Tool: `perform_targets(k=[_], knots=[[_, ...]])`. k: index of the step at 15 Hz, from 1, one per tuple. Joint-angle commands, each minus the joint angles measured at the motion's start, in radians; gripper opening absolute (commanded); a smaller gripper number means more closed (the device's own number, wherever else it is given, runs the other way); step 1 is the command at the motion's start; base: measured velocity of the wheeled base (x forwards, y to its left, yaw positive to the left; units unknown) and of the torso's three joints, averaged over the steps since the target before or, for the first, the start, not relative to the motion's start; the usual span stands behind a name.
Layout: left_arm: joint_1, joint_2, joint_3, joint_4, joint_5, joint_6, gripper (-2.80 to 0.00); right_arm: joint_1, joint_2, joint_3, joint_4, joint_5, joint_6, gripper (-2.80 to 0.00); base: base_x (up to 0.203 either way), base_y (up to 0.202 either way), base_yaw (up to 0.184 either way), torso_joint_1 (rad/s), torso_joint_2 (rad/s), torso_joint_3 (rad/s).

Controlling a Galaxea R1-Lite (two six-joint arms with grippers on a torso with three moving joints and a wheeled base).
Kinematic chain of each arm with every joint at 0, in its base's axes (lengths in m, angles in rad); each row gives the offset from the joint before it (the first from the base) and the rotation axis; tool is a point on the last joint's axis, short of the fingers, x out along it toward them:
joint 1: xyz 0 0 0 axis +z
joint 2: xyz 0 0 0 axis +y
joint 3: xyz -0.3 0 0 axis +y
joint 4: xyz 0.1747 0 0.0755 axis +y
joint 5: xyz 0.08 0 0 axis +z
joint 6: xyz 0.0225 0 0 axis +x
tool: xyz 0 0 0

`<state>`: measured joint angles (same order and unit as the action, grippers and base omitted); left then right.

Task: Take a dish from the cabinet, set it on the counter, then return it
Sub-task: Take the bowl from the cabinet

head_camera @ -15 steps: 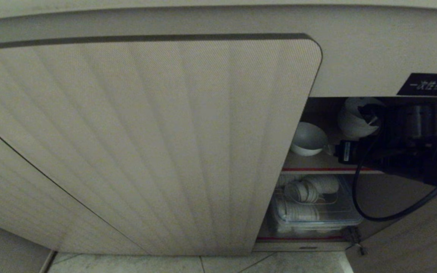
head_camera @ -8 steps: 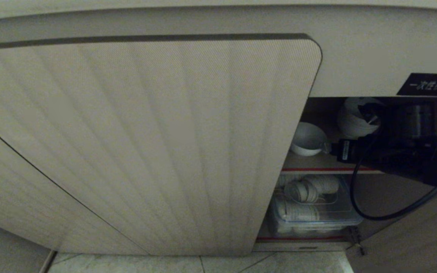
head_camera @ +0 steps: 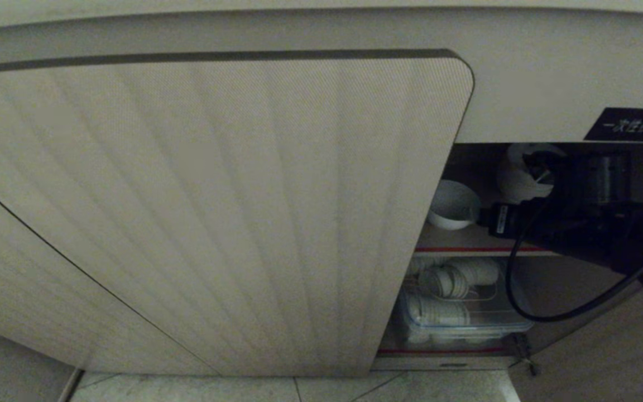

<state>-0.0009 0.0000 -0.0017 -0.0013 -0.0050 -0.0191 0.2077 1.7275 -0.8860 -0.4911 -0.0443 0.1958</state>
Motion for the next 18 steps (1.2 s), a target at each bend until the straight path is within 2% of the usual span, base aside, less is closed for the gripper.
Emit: perform_targets(k=[1,6,18], knots=[[-0.001,0.0,0.0,0.0,0.0,-0.001,-2.8,0.002,0.021,-0.003,-0.023,0.0,0.019,0.0,0.0,0.0,0.0,0.0,0.0,0.0],[-0.001,0.0,0.0,0.0,0.0,-0.001,-2.8,0.001,0.046,-0.005,-0.064,-0.002,0.047,0.0,0.0,0.0,0.0,0.0,0.0,0.0],[0.001,0.0,0.0,0.0,-0.001,-0.001,-2.8,0.01,0.128,-0.005,-0.191,-0.002,0.05,0.0,0.0,0.0,0.0,0.0,0.0,0.0]])
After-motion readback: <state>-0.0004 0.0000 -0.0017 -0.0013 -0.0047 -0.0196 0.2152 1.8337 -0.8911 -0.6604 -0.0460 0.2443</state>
